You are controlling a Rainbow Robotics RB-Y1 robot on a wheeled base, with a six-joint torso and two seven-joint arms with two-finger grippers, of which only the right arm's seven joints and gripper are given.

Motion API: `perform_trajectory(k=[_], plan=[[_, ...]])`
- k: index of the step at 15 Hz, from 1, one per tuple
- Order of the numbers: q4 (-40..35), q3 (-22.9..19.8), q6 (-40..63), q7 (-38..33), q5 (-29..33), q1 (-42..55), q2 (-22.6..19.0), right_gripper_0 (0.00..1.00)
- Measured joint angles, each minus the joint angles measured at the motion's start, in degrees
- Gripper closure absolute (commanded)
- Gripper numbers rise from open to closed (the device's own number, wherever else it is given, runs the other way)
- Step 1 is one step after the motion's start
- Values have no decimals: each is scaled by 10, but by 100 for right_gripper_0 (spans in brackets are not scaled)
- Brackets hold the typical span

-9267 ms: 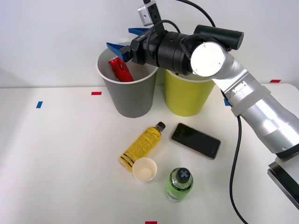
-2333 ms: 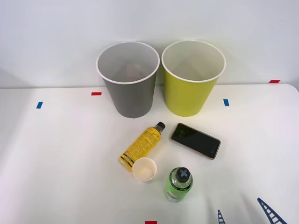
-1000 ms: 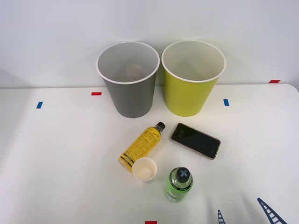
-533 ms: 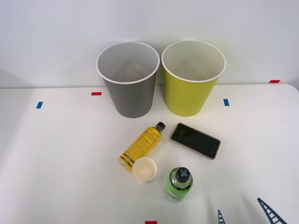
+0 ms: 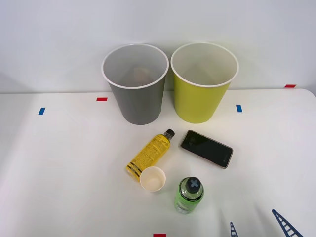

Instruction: Put cans in the gray bin, plastic bottles in the light green bin

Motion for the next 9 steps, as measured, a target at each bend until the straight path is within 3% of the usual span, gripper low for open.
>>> perform_trajectory(k=[9], plan=[[0, 0, 0, 0, 0, 0, 0, 0]])
